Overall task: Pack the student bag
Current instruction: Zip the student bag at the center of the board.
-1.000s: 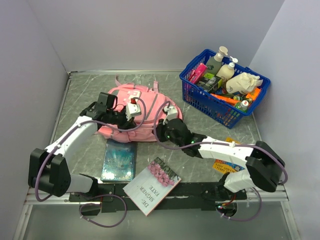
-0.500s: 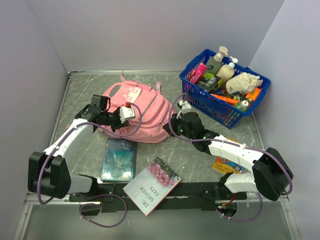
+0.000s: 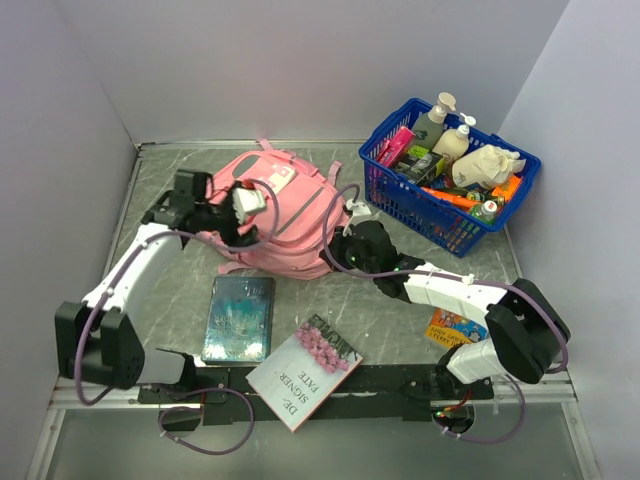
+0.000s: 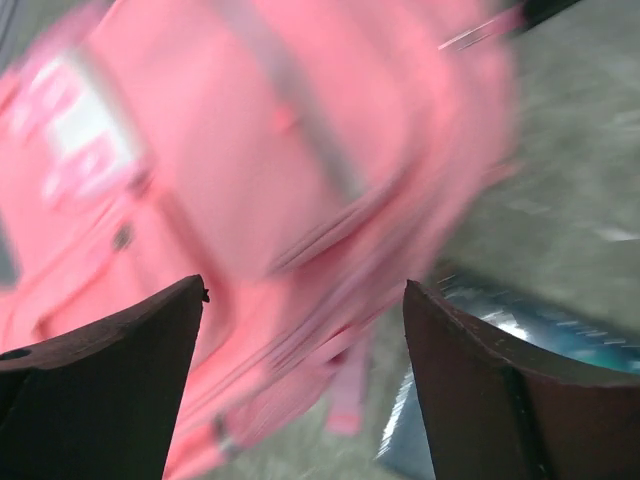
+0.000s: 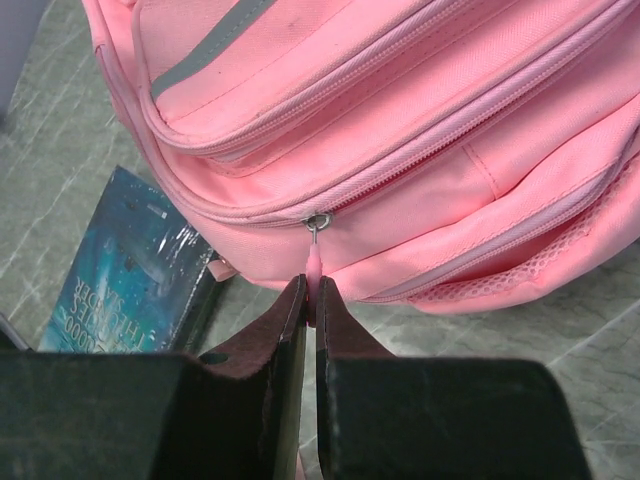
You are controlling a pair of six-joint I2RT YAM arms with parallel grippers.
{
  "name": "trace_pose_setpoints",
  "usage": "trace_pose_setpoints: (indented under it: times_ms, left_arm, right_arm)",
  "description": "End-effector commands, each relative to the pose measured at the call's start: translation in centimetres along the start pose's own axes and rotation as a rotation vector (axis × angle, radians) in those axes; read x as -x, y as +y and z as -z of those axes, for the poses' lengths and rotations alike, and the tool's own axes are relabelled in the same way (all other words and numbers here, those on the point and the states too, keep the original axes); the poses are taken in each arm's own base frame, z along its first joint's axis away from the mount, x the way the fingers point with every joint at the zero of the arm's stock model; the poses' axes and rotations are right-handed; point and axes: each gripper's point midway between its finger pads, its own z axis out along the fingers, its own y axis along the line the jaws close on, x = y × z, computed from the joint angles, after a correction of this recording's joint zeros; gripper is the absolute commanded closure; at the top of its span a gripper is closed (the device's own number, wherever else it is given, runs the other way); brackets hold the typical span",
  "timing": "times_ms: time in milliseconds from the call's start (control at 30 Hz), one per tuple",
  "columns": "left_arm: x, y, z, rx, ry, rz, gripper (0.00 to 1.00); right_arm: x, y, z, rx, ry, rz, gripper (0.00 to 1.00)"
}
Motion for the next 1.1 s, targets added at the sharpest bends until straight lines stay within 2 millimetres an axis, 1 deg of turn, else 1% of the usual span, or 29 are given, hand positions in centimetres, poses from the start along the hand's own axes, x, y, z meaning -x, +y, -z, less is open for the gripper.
trace_pose_setpoints:
  times_ms: [0, 33, 67, 100, 133, 167, 200, 233, 300, 333, 367, 400, 467, 500, 567, 600, 700, 767, 800, 867, 900, 967, 1000, 1067]
  left_arm:
    - [5.1, -6.9, -0.7, -0.224, -0.100, 0.003, 0.14]
    - [5.2, -7.2, -1.1, -0.228, -0.097, -0.003, 0.14]
    - [4.6, -7.7, -1.9, -0.236, -0.082, 0.007, 0.14]
    - [4.4, -7.5, -2.6, -0.217, -0.065, 0.002, 0.16]
    - [4.7, -6.7, -3.2, -0.182, -0.080, -0.007, 0.24]
    - [4.3, -6.2, -3.9, -0.160, -0.072, 0.017, 0.29]
    - [4.3, -5.4, -4.3, -0.125, -0.065, 0.013, 0.30]
    - [5.1, -4.0, -4.7, -0.077, -0.092, -0.006, 0.31]
    - [5.8, -2.8, -5.3, -0.035, -0.098, 0.015, 0.27]
    - [6.1, -2.6, -5.6, -0.028, -0.103, 0.012, 0.23]
    - [6.3, -2.4, -6.1, -0.028, -0.102, 0.009, 0.23]
    - [6.7, -3.0, -6.5, -0.044, -0.104, -0.004, 0.23]
    - [6.6, -3.5, -7.4, -0.046, -0.100, -0.016, 0.24]
    - [6.8, -4.1, -7.9, -0.058, -0.097, -0.017, 0.25]
    - [6.8, -4.4, -8.7, -0.061, -0.093, -0.010, 0.26]
    - [6.9, -5.0, -9.0, -0.072, -0.093, -0.017, 0.27]
    - [7.1, -5.4, -9.9, -0.069, -0.085, -0.025, 0.28]
    - [6.7, -4.9, -10.5, -0.037, -0.064, -0.025, 0.29]
    - [6.9, -4.5, -10.8, -0.019, -0.072, -0.030, 0.32]
    - [6.3, -3.7, -11.2, 0.023, -0.050, -0.041, 0.39]
    - [5.9, -3.6, -11.4, 0.026, -0.039, -0.044, 0.48]
    - [5.4, -3.5, -11.5, 0.029, -0.026, -0.061, 0.59]
    - [5.3, -3.7, -11.4, 0.023, -0.023, -0.063, 0.69]
    - [5.4, -3.9, -11.1, 0.014, -0.020, -0.061, 0.78]
  right_arm:
    - [1.9, 2.3, -0.3, 0.075, -0.048, 0.002, 1.00]
    - [1.9, 2.4, -0.3, 0.083, -0.047, 0.000, 1.00]
    - [1.9, 2.7, -0.2, 0.096, -0.048, -0.002, 1.00]
    - [2.0, 2.8, -0.2, 0.099, -0.049, -0.009, 1.00]
    - [2.1, 2.9, -0.2, 0.100, -0.050, -0.014, 1.00]
    - [2.2, 3.0, 0.0, 0.103, -0.054, -0.019, 1.00]
    - [2.3, 3.1, 0.1, 0.105, -0.056, -0.020, 1.00]
    - [2.2, 3.1, 0.3, 0.104, -0.051, -0.020, 1.00]
    - [2.5, 3.1, 0.7, 0.107, -0.058, -0.021, 1.00]
    - [2.4, 3.1, 0.7, 0.109, -0.058, -0.024, 1.00]
    - [2.4, 3.2, 0.8, 0.111, -0.058, -0.023, 1.00]
    - [2.5, 3.2, 0.9, 0.110, -0.060, -0.031, 1.00]
    - [2.4, 3.3, 0.9, 0.118, -0.062, -0.039, 1.00]
    - [2.3, 3.4, 0.9, 0.120, -0.060, -0.043, 1.00]
    - [2.1, 3.3, 0.8, 0.120, -0.053, -0.050, 1.00]
    - [2.0, 3.3, 0.8, 0.121, -0.052, -0.054, 1.00]
    - [1.9, 3.4, 0.9, 0.129, -0.052, -0.062, 1.00]
    - [1.9, 3.5, 0.9, 0.133, -0.051, -0.066, 1.00]
    - [2.0, 3.5, 0.9, 0.132, -0.053, -0.068, 1.00]
    - [1.9, 3.6, 1.0, 0.136, -0.051, -0.072, 1.00]
    - [1.9, 3.6, 1.0, 0.136, -0.049, -0.072, 1.00]
    - [1.8, 3.4, 1.0, 0.130, -0.049, -0.074, 1.00]
    - [1.9, 3.4, 0.9, 0.128, -0.052, -0.073, 1.00]
    - [1.7, 3.0, 0.8, 0.113, -0.046, -0.072, 1.00]
